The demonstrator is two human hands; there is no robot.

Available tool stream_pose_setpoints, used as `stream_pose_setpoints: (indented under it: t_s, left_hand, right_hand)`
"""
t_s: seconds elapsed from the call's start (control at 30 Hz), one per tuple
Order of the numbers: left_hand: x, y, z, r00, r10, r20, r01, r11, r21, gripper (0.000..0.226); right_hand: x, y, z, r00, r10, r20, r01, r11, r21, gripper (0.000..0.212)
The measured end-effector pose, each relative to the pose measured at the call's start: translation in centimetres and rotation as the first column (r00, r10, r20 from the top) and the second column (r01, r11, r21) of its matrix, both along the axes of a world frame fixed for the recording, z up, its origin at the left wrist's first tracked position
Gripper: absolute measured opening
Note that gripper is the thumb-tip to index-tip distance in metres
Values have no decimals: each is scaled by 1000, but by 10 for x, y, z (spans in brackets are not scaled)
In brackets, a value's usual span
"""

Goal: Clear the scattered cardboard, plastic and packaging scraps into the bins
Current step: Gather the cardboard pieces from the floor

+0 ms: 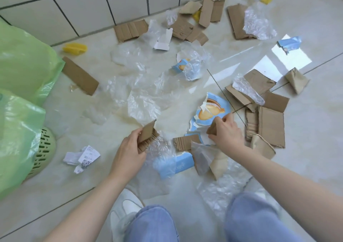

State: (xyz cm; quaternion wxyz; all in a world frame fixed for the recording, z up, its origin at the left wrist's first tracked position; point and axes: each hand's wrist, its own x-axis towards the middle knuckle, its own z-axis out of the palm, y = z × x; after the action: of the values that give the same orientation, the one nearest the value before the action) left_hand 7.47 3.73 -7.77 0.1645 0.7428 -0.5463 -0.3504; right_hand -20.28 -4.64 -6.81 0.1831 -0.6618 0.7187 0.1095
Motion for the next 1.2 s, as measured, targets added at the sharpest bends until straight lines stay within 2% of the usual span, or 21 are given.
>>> stream_pose_setpoints:
  t_s: [0.13,0.27,0.37,0.5,0.63,0.77,0.87,0.97,1.03,1.13,1.2]
  left_hand:
    - [5,-3,-1,997,77,-28,-77,997,1,56]
    - [4,-11,1,979,186,-82,-179,980,88,56]
    - [4,-23,6,937,310,-161,-292,948,127,55]
    - [7,-34,13,850,457,-261,-427,889,166,47]
    - [11,-33,18,847,428,-315,-380,902,205,35]
    - [15,-32,14,791,502,-350,-426,862,275,31]
    - [17,-29,13,789,503,-353,-416,860,294,30]
    - [16,-26,16,785,489,-381,-383,866,323,36]
    - [19,-27,14,809,477,-342,-389,872,296,34]
    - [27,-32,12,830,479,-285,-425,875,232,28]
    - [29,-33,11,849,485,-212,-447,871,203,21]
  right_hand:
    - [-1,-7,2,993,0,116,5,999,-47,31]
    - [-11,-24,13,981,1,192,31,987,-160,24]
    - [-15,-35,20,964,-61,258,110,978,-179,21]
    - [-15,-38,22,952,-53,302,109,980,-169,16]
    - [-12,-38,19,964,32,263,11,987,-161,16]
    - [-6,-44,11,970,41,241,-4,988,-151,35]
    - [-3,-44,8,961,42,274,-8,992,-123,43]
    - [0,-42,6,939,63,338,-14,989,-146,51]
    - [2,-42,7,916,55,397,11,987,-161,55]
    - [8,-48,12,857,3,515,102,979,-176,51]
    - [14,-53,15,801,-45,597,136,985,-108,49]
